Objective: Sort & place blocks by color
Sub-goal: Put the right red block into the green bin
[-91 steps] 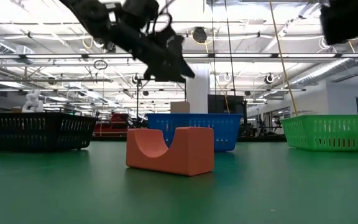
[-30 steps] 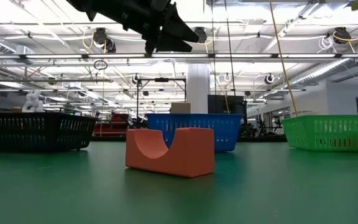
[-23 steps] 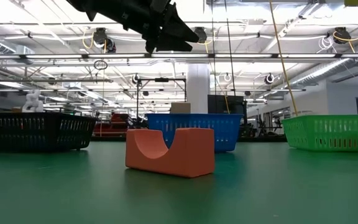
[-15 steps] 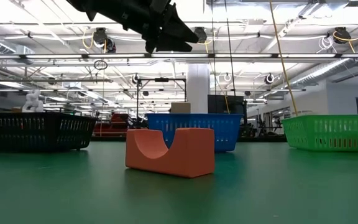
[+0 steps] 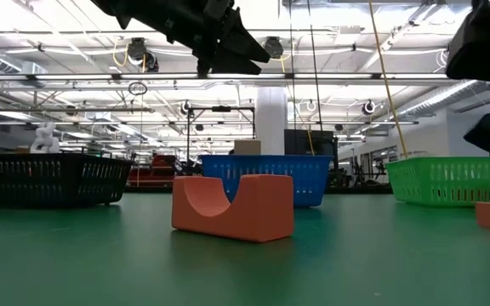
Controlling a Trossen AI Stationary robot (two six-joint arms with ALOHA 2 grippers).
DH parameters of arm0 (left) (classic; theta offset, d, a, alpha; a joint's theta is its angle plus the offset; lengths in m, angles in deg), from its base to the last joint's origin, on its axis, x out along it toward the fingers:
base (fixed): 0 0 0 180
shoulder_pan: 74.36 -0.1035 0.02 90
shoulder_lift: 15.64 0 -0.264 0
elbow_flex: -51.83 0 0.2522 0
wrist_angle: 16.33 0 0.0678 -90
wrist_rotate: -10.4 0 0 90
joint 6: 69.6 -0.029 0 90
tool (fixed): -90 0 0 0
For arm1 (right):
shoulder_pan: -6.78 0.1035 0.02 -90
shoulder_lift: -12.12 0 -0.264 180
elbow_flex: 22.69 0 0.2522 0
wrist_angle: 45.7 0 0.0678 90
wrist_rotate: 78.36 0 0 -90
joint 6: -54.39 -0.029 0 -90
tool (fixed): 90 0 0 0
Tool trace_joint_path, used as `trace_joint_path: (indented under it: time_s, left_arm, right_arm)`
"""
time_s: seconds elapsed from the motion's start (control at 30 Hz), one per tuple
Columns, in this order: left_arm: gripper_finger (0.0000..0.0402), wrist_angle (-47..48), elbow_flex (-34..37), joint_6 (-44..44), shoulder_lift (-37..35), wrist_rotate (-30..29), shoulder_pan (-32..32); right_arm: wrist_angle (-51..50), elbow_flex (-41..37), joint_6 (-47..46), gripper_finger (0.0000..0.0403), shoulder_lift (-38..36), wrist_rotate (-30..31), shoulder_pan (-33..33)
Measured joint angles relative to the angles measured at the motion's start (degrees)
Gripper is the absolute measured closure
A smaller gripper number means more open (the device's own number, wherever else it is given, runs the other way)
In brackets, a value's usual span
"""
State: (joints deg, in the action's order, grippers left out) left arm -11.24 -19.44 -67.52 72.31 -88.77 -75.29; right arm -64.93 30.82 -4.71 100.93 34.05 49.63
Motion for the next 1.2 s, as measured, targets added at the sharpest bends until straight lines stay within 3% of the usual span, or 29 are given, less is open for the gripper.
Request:
trace_joint_path:
  time_s: [0.13,0.4,0.5,0.73,0.97,1.2]
  left_arm:
    - [0.0172,-0.02,0.00,0.90,0.00,0.00,0.00]
    - [0.0172,0.11,0.00,0.99,0.00,0.00,0.00]
    - [0.0172,0.15,0.00,0.78,0.00,0.00,0.00]
    - [0.0172,0.63,0.00,-0.47,0.00,0.00,0.00]
    - [0.0172,5.15,0.00,-0.44,0.00,0.00,0.00]
    - [0.0172,7.24,0.00,-0.39,0.00,0.00,0.00]
  right_arm:
    - [0.20,0.02,0.46,0.0347,-0.07,-0.19,-1.43]
    - [0.55,0.04,1.98,0.0237,-1.15,-4.96,-3.21]
    - [0.56,0.04,3.43,0.0214,-3.04,-4.72,-3.15]
    - [1.18,0.15,10.01,0.0207,-7.60,-2.72,-2.50]
    - [5.64,0.15,19.16,0.0208,-2.56,3.12,0.09]
    - [11.83,0.17,21.33,0.0212,2.16,3.30,1.52]
